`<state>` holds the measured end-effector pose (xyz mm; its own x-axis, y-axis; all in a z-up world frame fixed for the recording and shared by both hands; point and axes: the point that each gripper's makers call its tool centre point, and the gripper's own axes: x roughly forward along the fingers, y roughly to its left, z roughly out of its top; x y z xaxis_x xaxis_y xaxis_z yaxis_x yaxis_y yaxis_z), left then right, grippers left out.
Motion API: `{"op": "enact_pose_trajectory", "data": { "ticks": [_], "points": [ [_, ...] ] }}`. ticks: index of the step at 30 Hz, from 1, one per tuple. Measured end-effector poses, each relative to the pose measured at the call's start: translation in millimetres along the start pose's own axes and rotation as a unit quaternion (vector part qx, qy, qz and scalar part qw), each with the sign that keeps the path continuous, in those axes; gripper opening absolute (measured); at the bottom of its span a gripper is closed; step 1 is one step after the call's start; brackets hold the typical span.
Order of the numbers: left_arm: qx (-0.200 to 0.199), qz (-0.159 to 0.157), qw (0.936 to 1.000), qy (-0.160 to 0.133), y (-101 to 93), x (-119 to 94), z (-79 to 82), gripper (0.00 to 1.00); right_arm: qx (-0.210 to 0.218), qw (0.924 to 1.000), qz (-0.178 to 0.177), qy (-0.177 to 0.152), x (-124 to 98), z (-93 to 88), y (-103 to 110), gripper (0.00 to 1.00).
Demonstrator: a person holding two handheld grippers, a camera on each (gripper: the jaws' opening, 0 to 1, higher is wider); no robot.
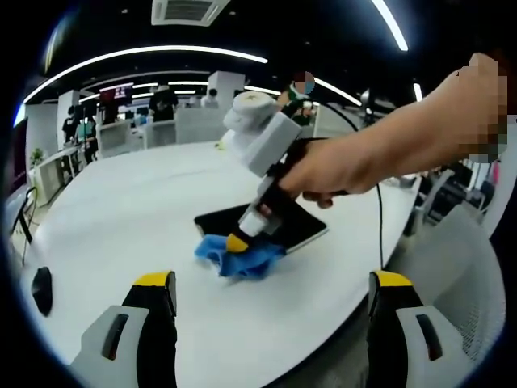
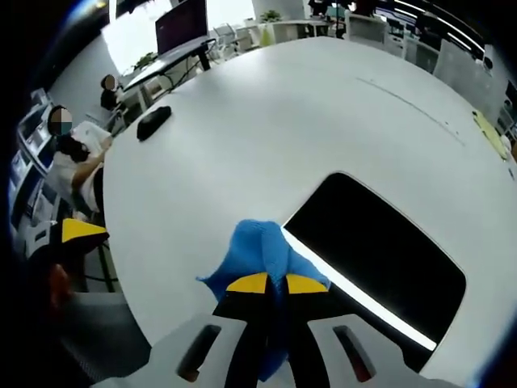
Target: Wipe the mirror surface with the cleaning cloth until all visible marks leave the cleaned area.
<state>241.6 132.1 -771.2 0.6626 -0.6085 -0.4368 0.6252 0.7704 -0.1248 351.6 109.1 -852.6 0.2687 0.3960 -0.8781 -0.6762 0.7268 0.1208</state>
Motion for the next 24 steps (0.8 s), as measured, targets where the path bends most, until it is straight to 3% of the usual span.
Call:
{"op": "enact_pose_trajectory", "data": {
  "ticks": [24],
  "points": [
    [-0.001, 0.003, 1.0, -0.003, 1.4, 0, 1.3, 0.99, -0.007, 0.9999, 0.005, 0.012, 5, 12.4, -15, 0.01]
  ]
}}
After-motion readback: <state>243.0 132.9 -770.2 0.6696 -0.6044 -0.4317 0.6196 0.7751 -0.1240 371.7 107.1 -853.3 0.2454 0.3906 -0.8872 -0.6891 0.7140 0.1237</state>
